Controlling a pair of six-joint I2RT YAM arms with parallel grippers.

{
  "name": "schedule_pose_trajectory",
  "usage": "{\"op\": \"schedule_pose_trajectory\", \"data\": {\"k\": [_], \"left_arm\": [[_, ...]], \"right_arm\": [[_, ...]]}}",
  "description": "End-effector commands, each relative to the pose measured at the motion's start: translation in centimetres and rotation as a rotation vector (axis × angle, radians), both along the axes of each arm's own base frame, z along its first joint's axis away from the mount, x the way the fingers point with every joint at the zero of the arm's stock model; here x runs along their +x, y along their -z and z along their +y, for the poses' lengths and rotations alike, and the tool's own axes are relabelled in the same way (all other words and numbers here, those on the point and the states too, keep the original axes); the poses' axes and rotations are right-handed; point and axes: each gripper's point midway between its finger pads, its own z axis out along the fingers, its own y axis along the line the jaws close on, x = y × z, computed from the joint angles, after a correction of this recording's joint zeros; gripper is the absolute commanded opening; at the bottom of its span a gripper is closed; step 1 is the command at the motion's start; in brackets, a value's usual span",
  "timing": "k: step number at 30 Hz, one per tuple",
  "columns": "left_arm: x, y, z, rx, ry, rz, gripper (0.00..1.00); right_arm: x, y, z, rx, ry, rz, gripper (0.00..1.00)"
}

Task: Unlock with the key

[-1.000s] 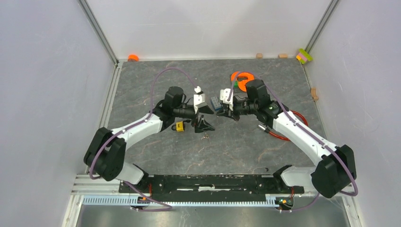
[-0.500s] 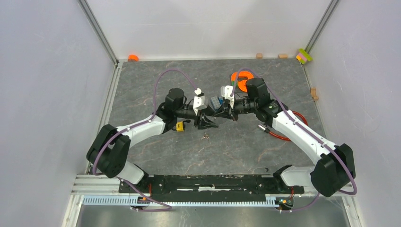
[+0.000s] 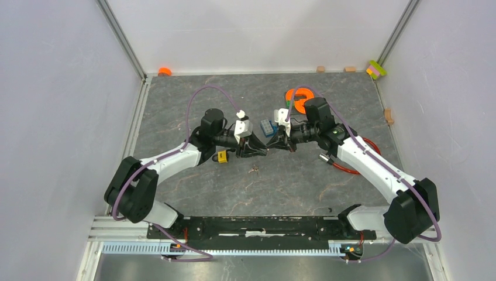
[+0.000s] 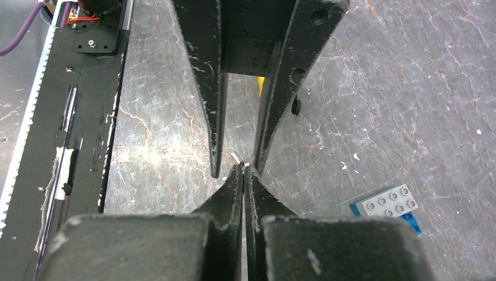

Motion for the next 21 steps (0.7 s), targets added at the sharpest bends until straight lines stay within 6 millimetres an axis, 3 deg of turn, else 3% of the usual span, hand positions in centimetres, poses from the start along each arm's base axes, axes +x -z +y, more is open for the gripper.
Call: {"op": "schedule_pose_trajectory", "data": {"k": [1, 12, 18, 21], "left_arm": [[0.1, -1.2, -0.1, -0.026, 0.020, -0.074, 0.41], [0.4, -0.2, -1.2, -0.016, 0.026, -0.086, 0.49], [0.4, 0.1, -1.2, -0.012, 0.032, -0.078, 0.35], [0.3, 0.1, -1.1, -0.012, 0.030, -0.079, 0.24]], "right_arm": [[0.0, -2.3, 0.1, 0.042, -0.018, -0.050, 0.00], [-0.2, -2.5, 0.5, 0.065, -0.032, -0.020, 0.00], [-0.1, -2.5, 0.2, 0.062, -0.021, -0.030, 0.00], [-0.1, -2.2, 0.2, 0.061, -0.022, -0.025, 0.00]]}}
